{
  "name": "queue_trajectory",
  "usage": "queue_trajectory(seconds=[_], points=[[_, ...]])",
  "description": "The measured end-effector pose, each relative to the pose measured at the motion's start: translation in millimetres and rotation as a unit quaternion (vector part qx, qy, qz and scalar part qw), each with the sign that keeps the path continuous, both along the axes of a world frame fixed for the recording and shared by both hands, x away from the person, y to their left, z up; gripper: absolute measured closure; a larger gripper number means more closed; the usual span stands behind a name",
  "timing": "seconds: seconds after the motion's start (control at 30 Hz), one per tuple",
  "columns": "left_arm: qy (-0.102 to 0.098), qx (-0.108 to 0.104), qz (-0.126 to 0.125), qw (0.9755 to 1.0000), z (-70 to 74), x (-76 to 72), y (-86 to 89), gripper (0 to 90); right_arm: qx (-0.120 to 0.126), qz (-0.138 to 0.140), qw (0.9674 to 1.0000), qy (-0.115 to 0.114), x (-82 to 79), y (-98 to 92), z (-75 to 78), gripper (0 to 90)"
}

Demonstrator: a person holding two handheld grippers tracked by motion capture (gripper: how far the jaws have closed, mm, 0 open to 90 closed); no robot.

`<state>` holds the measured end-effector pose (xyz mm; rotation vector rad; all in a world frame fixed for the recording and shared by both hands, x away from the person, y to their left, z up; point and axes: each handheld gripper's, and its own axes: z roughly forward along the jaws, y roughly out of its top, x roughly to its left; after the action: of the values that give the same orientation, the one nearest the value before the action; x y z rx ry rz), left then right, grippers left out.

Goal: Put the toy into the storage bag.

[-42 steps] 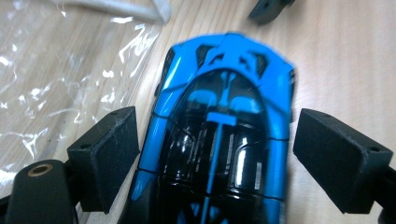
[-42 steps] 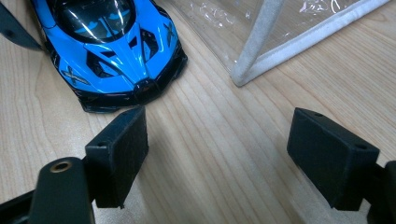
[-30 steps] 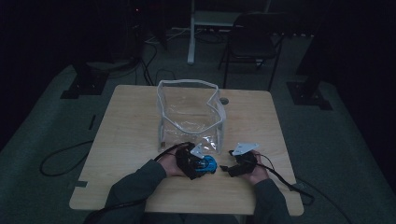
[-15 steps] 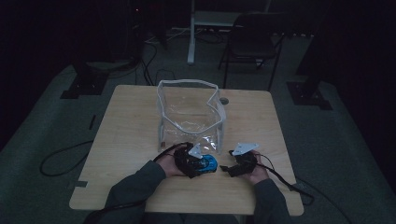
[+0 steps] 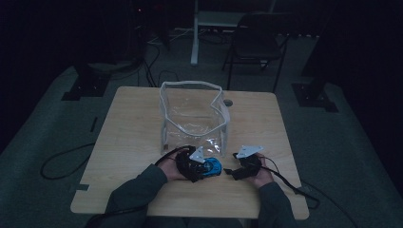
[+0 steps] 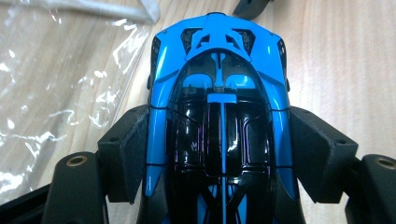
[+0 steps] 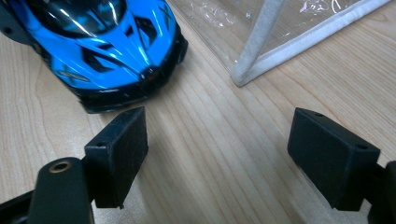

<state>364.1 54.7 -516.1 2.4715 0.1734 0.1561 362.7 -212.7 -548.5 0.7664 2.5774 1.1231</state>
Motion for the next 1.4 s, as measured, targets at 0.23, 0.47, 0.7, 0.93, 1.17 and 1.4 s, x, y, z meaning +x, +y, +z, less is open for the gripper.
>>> queue_trajectory(seconds=[0.23, 0.47, 0.7, 0.93, 1.17, 1.4], points=[[-0.007, -0.021, -0.014, 0.9997, 17.3, -3.9, 3.5, 28.1, 0.0, 0.0, 1.0, 0.0, 0.0, 0.0, 0.0, 19.7], [-0.014, -0.029, -0.027, 0.9991, 33.9, -8.0, 9.4, 28.2, 0.001, 0.0, 1.0, -0.001, 0.1, 0.0, -0.1, 19.7], [-0.025, -0.046, -0.026, 0.9983, 51.4, -11.0, 17.7, 28.2, 0.001, 0.0, 1.0, 0.0, 0.0, 0.0, -0.1, 19.7], [-0.044, -0.052, -0.024, 0.9974, 69.6, -15.1, 25.7, 28.2, 0.0, 0.0, 1.0, 0.0, 0.0, 0.0, 0.0, 19.7], [-0.065, -0.077, -0.024, 0.9946, 102.8, -20.2, 39.2, 28.2, 0.001, 0.0, 1.0, -0.001, 0.0, 0.1, -0.1, 19.7], [-0.077, -0.1, -0.021, 0.9917, 131.1, -21.6, 48.3, 28.2, 0.001, 0.0, 1.0, 0.0, 0.0, 0.1, 0.0, 19.7]])
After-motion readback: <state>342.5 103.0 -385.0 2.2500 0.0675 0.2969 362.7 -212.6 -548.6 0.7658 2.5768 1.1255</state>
